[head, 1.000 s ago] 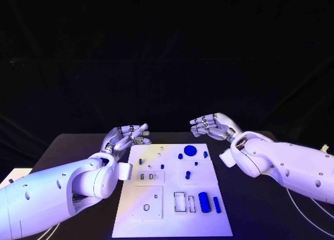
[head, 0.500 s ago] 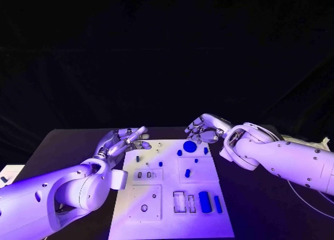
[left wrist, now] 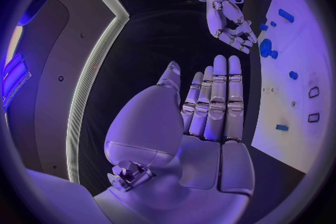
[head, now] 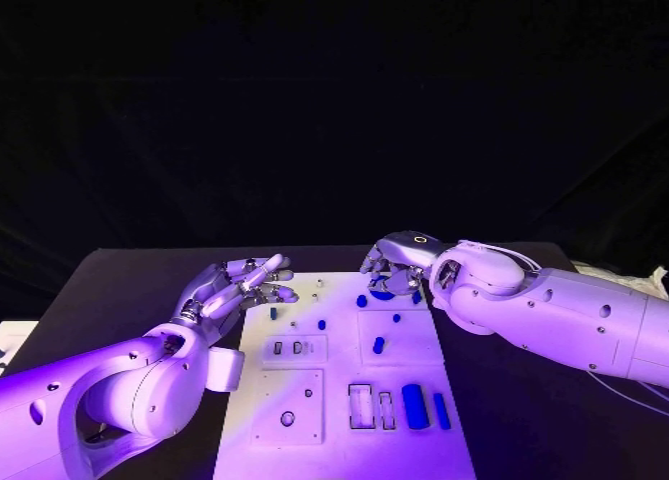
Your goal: Assemble the parts on the task board
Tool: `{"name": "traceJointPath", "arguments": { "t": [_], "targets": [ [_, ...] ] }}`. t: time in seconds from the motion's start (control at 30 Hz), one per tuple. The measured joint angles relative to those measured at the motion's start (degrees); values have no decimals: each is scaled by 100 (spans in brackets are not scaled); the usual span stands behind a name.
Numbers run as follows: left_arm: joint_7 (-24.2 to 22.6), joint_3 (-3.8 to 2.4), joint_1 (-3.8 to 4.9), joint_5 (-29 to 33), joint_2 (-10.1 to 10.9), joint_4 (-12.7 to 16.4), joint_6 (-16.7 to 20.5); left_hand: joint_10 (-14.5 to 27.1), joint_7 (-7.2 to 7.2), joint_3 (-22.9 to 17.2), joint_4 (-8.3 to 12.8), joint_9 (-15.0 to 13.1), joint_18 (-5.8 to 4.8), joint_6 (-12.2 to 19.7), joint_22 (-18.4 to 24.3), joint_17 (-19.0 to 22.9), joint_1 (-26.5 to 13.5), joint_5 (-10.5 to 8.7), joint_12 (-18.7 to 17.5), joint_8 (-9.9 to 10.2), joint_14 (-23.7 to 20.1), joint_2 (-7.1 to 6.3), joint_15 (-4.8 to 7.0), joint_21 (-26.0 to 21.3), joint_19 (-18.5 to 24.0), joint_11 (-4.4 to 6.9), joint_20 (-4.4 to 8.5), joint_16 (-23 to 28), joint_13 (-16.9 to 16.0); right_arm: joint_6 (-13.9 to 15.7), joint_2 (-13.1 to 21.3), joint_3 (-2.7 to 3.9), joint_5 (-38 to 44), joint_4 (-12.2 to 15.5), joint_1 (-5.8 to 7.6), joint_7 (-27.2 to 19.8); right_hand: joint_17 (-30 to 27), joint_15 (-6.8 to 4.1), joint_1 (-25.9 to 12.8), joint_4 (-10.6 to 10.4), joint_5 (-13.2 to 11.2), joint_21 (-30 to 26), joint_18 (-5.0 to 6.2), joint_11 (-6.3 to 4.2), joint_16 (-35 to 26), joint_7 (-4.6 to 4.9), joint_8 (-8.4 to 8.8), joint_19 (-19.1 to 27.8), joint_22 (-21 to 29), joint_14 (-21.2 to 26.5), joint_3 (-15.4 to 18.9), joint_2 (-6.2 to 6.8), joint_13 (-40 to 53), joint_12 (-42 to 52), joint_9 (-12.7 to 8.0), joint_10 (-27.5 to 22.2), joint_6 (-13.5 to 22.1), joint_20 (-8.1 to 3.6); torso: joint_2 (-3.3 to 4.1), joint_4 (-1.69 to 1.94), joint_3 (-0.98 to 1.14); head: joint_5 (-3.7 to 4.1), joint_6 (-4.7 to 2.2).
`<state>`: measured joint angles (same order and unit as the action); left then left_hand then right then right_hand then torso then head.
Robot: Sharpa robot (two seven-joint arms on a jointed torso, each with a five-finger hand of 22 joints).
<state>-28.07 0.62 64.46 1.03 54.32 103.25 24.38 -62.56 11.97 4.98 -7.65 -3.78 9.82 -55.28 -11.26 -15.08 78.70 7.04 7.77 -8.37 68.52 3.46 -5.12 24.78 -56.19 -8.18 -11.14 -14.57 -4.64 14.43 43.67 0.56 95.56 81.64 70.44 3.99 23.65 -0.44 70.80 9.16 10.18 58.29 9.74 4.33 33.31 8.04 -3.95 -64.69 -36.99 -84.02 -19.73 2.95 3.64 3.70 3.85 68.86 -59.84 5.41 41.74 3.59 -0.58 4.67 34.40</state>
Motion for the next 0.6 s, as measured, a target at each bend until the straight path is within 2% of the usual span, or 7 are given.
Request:
{"name": "traceJointPath", "arguments": {
  "t": [0.17, 0.2, 0.3, 0.33, 0.47, 0.6],
  "targets": [
    [11, -3, 4, 4, 1, 6, -10, 0, 0, 16, 16, 0, 0, 0, 0, -10, 0, 0, 0, 0, 0, 0, 0, 0, 21, 0, -21, 0, 5, -156, -52, 0, 269, -13, 6, 85, 165, 0, 16, -89, 0, 288, -26, -12, 247, 0, 0, -10, -343, 0, -89, 61, 0, 0, -1, -28, 0, -6, 74, 35, -8, 19, -14],
    [11, -3, 4, 5, 1, 6, -10, 0, 0, 16, 16, 0, -1, 0, 0, -13, 0, 0, 0, 0, 0, 0, 0, 0, 21, 0, -21, 5, 5, -186, -60, 0, 309, -14, 7, 96, 190, 0, 24, -105, 0, 353, -92, 1, 293, 0, 0, -44, -432, 0, -105, 68, 0, 0, -1, -41, 0, 9, 86, 40, -9, 21, -16],
    [11, -4, 5, 12, 1, 7, -8, 0, 0, 16, 16, 0, 0, 0, 0, -26, 0, 0, 0, 22, 0, 0, 0, 0, 21, 0, -21, 21, 5, -294, -75, 0, 417, -18, 7, 128, 332, 0, 63, -172, 0, 666, -104, -21, 523, -18, 0, -218, -860, 0, -172, 108, -1, 0, -1, -79, 18, 9, 120, 57, -15, 29, -14],
    [11, -4, 5, 15, 1, 7, -7, 0, 0, 16, 16, 0, -1, 0, 0, -26, 0, 0, 0, 23, 0, 0, 0, 0, 21, 0, -21, 21, 5, -331, -77, 0, 444, -18, 8, 137, 459, 0, 86, -192, 0, 780, -181, -10, 671, -18, 0, -273, -1018, 0, -192, 131, -1, 0, -1, -91, 18, 4, 131, 62, -18, 32, -10],
    [5, -4, 5, 31, 4, 8, -4, 0, 0, 16, 16, 0, 0, 0, -1, -26, 0, 0, 0, 23, 0, 0, 0, 0, 21, 0, -21, 21, 5, -522, -72, 0, 551, 0, 10, 179, 977, 0, 99, -302, -22, 1118, -183, -1, 1254, -39, 0, -399, -1479, 0, -234, 189, -1, 0, 5, -100, -3, -8, 162, 78, -21, 41, 1],
    [1, -4, 5, 43, 12, 7, -3, 0, 0, 16, 16, 0, 0, 0, -1, -36, 0, 0, -25, 23, 0, 0, 0, 0, 21, 0, -21, 21, 4, -694, -65, -1, 631, 7, 10, 215, 1110, 0, 99, -309, -22, 1183, -182, -1, 1408, -39, 0, -419, -1597, 0, -241, 189, -1, 0, 5, -100, -3, 13, 182, 88, -21, 47, 9]
  ]
}}
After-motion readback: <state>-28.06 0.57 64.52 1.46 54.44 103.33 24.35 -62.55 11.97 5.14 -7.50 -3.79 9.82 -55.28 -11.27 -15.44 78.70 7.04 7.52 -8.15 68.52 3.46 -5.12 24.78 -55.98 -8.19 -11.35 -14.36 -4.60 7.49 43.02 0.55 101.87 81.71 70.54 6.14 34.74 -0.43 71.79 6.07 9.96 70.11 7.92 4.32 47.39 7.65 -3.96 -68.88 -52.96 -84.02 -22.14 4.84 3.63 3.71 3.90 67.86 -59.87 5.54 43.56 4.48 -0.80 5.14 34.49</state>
